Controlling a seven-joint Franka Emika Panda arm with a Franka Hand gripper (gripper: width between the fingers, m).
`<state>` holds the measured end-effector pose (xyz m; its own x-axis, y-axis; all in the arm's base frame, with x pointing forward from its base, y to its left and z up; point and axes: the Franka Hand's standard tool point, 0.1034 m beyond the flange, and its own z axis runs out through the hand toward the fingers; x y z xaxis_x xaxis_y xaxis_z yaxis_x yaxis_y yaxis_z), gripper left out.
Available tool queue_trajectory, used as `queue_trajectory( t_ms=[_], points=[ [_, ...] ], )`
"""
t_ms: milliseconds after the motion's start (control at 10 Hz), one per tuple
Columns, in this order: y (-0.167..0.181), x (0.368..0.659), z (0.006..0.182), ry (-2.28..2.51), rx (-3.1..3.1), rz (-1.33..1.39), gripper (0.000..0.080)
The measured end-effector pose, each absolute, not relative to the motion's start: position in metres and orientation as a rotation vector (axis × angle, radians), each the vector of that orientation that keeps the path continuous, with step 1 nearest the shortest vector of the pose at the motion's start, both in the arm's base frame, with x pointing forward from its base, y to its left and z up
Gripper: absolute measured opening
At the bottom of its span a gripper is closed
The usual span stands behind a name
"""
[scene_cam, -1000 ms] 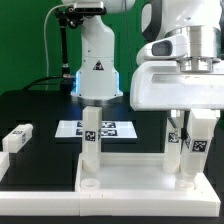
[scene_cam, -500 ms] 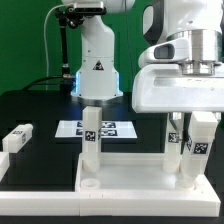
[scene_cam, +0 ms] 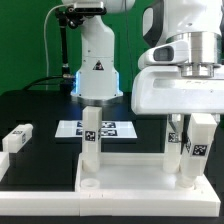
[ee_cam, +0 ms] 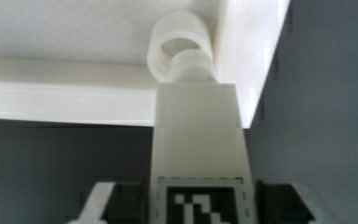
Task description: Assemble desk
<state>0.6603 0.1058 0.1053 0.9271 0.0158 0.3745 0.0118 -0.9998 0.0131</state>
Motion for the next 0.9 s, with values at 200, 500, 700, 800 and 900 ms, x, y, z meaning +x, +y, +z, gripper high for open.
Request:
queue_trajectory(
  t_ms=[200, 500, 700, 800, 900],
  points=[
    [0.105, 0.660, 0.104, 0.022, 3.073, 0.594, 0.0287],
    [0.102, 0.658, 0.101, 0.019, 3.070, 0.586, 0.0287],
    [0.100, 0.657, 0.095, 0.019, 3.069, 0.576, 0.0287],
    [0.101, 0.657, 0.094, 0.020, 3.069, 0.574, 0.0287],
    [0.101, 0.657, 0.094, 0.020, 3.069, 0.574, 0.0287]
  ],
)
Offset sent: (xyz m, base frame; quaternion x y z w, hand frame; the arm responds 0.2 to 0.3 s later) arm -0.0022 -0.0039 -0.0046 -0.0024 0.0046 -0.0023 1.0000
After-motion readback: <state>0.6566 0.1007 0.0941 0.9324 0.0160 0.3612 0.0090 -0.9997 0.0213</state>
